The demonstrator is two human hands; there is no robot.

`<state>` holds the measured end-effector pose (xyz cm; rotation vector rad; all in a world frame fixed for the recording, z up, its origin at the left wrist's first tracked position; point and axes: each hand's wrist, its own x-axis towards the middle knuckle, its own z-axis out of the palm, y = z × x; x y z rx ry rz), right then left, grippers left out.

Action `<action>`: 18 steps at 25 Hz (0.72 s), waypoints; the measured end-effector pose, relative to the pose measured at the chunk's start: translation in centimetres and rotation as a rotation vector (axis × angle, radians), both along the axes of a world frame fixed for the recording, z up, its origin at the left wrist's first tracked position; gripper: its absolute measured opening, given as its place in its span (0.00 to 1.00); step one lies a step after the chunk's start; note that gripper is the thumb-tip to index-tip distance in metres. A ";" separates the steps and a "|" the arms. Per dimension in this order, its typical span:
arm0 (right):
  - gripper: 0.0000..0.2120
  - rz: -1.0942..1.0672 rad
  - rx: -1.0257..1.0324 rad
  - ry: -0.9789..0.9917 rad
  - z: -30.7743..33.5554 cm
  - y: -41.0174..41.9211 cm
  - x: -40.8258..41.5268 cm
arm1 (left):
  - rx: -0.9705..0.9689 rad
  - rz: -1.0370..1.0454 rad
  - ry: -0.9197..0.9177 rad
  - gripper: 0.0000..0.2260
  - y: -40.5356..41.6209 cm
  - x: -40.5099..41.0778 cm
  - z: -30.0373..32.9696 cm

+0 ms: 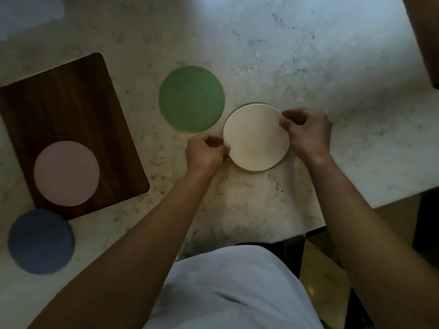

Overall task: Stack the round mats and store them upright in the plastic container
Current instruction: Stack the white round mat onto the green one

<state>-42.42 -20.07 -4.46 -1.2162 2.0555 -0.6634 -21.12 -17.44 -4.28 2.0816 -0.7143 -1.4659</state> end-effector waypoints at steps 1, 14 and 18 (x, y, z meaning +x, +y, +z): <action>0.08 -0.008 -0.010 0.008 -0.1 -0.1 -0.1 | 0.002 -0.010 -0.022 0.08 -0.1 -0.2 -0.1; 0.13 0.000 -0.012 0.273 -1.3 0.6 2.1 | -0.180 -0.301 -0.440 0.04 0.1 -1.2 0.2; 0.14 -0.053 0.005 0.282 -1.1 0.9 2.1 | -0.192 -0.310 -0.464 0.04 0.1 -1.5 0.2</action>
